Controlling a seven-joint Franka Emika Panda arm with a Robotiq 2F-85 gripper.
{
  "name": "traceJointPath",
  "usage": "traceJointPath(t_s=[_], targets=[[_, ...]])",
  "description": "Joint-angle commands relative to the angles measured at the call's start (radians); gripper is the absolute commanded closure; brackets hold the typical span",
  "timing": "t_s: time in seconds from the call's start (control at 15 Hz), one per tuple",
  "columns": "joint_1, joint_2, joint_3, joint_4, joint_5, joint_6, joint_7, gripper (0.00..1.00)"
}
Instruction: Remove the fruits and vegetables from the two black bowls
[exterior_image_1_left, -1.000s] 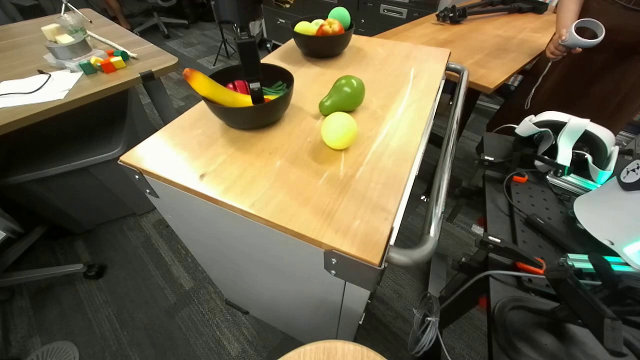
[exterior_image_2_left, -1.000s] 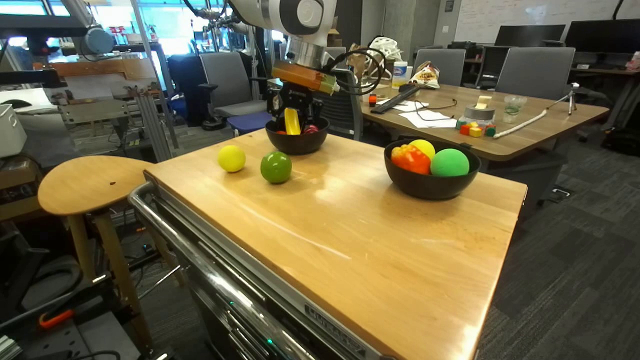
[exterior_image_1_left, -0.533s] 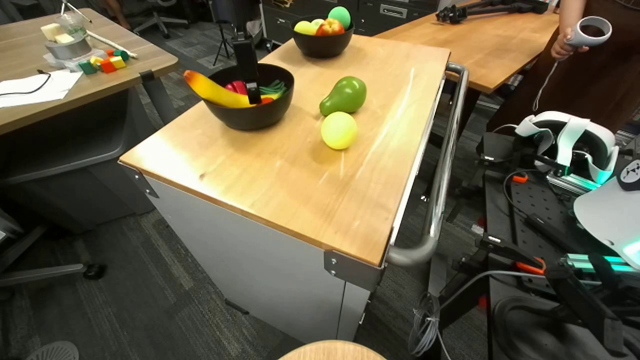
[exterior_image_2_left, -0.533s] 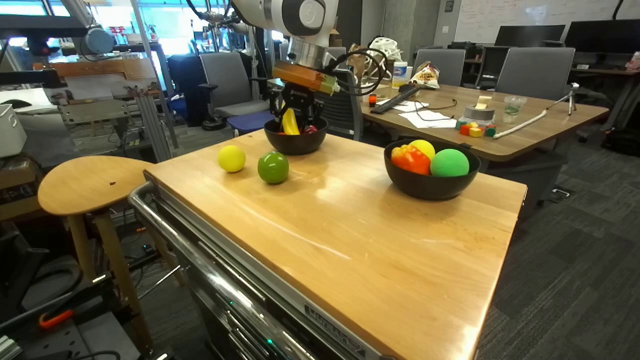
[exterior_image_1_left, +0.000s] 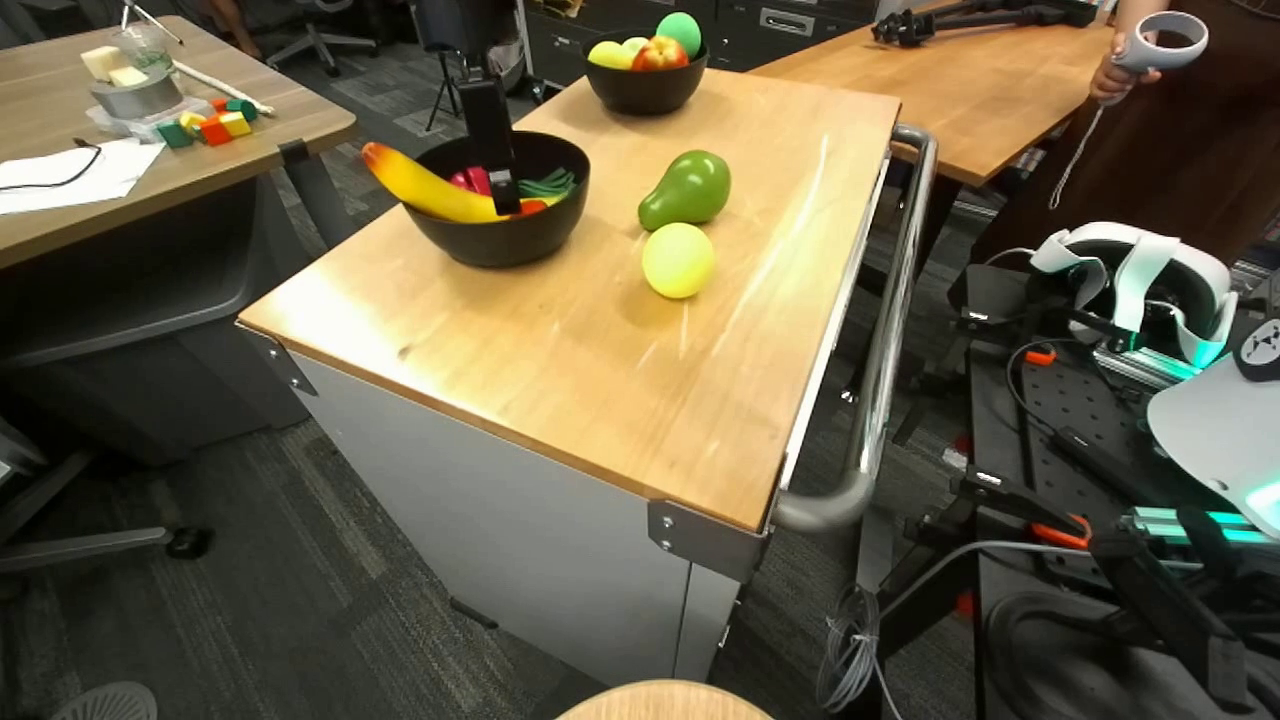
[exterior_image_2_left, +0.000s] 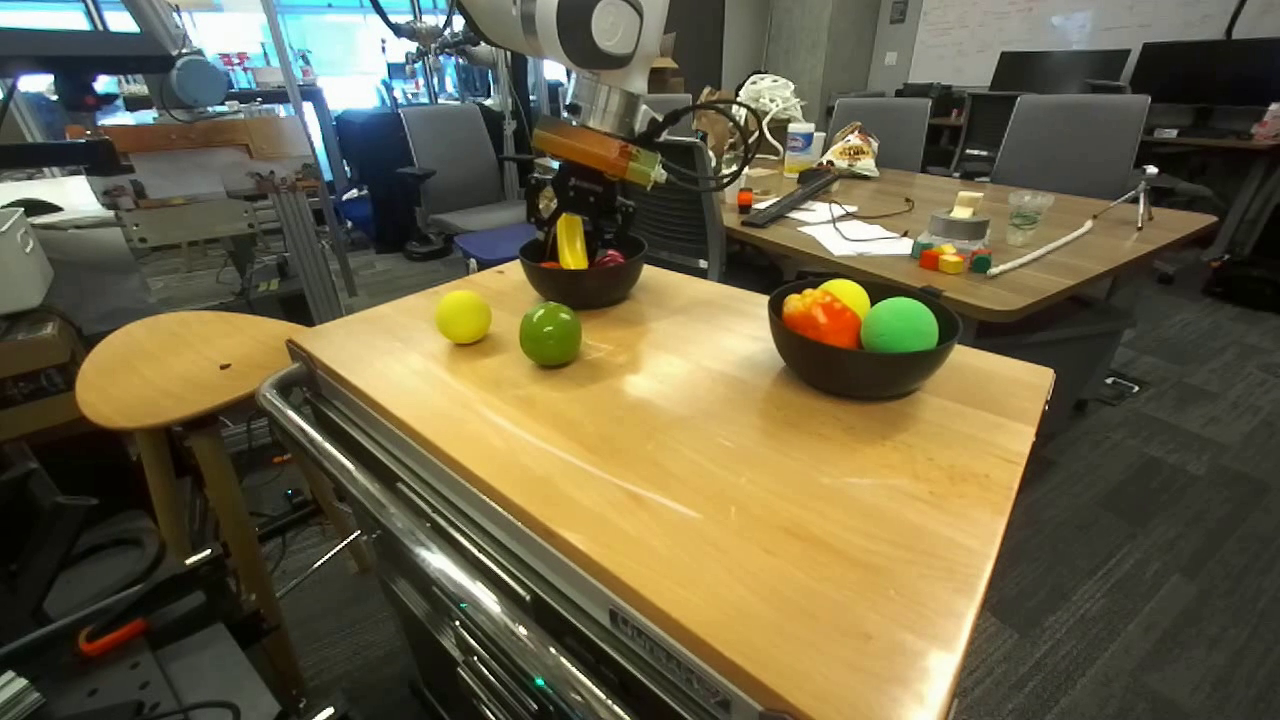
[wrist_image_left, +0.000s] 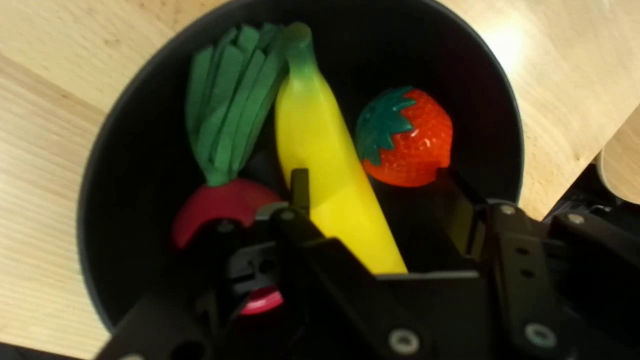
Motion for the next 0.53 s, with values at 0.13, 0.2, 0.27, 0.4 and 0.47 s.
traceJointPath(t_s=[0.13,0.2,0.27,0.4,0.47], targets=[[-0.004,0.022,0.029,0.068,0.055,-0.072,0.03,0.36],[-0.002,0.02,0.028,0.066,0.056,-0.075,0.035,0.35],[-0.001,0.019,0.028,0.063,0.056,-0.078,0.038,0.35],[0.004,0.024,0.02,0.06,0.045,-0.078,0.055,0.33],[0.005,0.027,0.017,0.06,0.042,-0.079,0.064,0.33]])
